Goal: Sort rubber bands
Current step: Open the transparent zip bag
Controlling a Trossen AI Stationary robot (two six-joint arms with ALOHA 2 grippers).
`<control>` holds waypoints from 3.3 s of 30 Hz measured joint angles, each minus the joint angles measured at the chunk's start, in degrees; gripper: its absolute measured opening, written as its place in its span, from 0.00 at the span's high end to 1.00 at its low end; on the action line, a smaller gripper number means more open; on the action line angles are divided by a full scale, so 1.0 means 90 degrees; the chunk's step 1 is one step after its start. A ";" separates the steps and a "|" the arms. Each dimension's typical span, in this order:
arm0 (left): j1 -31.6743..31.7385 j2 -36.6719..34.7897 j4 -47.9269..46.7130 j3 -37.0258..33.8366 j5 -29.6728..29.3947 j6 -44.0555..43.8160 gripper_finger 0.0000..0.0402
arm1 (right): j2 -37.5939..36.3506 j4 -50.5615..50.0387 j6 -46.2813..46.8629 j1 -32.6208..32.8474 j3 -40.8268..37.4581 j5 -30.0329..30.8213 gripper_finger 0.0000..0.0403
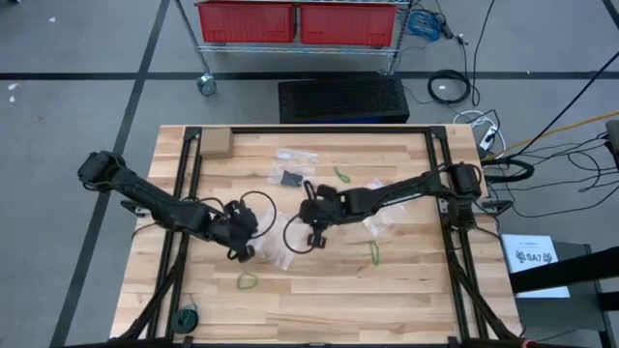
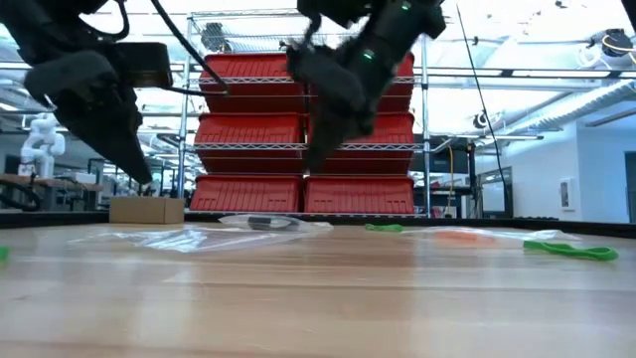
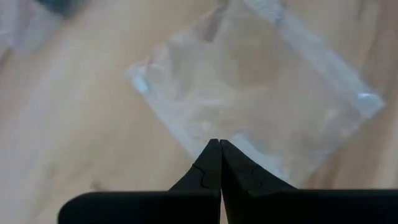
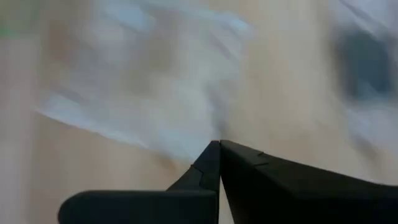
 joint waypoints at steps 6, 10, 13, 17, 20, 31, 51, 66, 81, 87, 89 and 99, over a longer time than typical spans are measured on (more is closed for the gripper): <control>0.0017 -0.0377 0.0224 -0.0326 -0.0258 0.0151 1.00 | 0.0598 0.1908 -0.0249 0.0329 -0.0010 -0.0569 1.00; 0.0018 -0.1026 0.1210 -0.0677 -0.0191 0.0550 1.00 | 0.1084 0.3075 -0.0092 0.0378 -0.0017 -0.0571 1.00; 0.0030 -0.1503 0.1709 -0.0871 -0.0065 0.0870 1.00 | 0.1387 0.3643 0.0356 0.0398 -0.0007 -0.0800 1.00; 0.0106 -0.1975 0.1913 -0.1045 -0.0065 0.1015 1.00 | 0.1786 0.3471 0.0700 0.0555 0.0154 -0.0846 1.00; 0.0173 -0.2134 0.1926 -0.1105 -0.0069 0.0954 1.00 | 0.2034 0.2986 0.0792 0.0728 0.0405 -0.0847 1.00; 0.0198 -0.2148 0.2028 -0.1113 -0.0176 0.0834 1.00 | 0.1130 -0.1407 0.0114 0.1141 0.0735 -0.0417 1.00; 0.2404 0.1645 0.6182 -0.0787 0.1938 0.1991 1.00 | 0.1171 -0.0699 0.2612 0.2078 0.0765 0.0645 1.00; 0.3607 0.4079 0.5807 0.1071 0.3594 0.2739 1.00 | 0.1220 -0.1110 0.3589 0.2122 0.0212 0.1260 1.00; 0.3318 0.3727 0.4587 0.0720 0.3440 0.2595 1.00 | 0.0830 -0.3087 0.3632 0.2046 0.0102 0.1472 1.00; 0.2828 0.2999 0.4088 0.0341 0.3391 0.2208 1.00 | 0.0769 -0.4160 0.3743 0.1877 0.0109 0.1910 1.00; 0.2580 0.2756 0.4069 0.0123 0.3318 0.2071 1.00 | 0.0716 -0.4146 0.3715 0.1848 0.0110 0.1935 1.00; 0.2158 0.1559 0.4193 -0.0297 0.2322 0.1829 1.00 | 0.0461 -0.0619 0.2618 0.2166 0.0142 0.0711 1.00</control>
